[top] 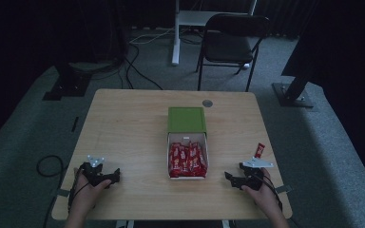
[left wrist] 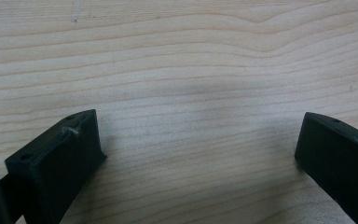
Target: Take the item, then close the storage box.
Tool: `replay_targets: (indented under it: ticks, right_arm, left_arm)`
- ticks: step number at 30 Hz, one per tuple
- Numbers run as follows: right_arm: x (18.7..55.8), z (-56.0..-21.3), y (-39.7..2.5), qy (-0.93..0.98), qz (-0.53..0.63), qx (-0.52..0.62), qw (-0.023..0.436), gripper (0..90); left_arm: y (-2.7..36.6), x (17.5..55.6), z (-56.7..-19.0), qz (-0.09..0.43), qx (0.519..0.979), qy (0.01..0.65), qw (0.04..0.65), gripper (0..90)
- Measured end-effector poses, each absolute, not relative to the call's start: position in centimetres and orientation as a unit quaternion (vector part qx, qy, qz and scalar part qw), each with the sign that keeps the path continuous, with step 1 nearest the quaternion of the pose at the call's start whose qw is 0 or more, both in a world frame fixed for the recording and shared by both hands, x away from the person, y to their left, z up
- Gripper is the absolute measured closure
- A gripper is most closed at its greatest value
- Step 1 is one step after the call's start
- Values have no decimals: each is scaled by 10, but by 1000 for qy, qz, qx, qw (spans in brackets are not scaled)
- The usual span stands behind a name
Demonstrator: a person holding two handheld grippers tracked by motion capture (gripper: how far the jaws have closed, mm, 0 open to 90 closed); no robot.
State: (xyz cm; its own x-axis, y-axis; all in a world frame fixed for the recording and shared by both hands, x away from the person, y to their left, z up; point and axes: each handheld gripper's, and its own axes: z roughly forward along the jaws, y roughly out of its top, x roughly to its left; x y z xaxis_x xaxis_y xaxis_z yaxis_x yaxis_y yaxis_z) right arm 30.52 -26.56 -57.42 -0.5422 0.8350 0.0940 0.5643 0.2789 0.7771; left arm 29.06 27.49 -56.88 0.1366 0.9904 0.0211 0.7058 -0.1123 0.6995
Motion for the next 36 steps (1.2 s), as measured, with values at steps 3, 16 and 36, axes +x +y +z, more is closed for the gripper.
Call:
replay_targets:
  ticks: [3,16,36]
  right_arm:
    - [306,-575,-262,792,387,440,170,187]
    - [305,-576,-253,808,357,428,189,125]
    - [305,-576,-253,809,357,428,189,123]
  left_arm:
    - [275,291,-569,256,701,605,278,10]
    - [275,291,-569,256,701,605,278,10]
    - [270,289,-569,246,727,574,286,11]
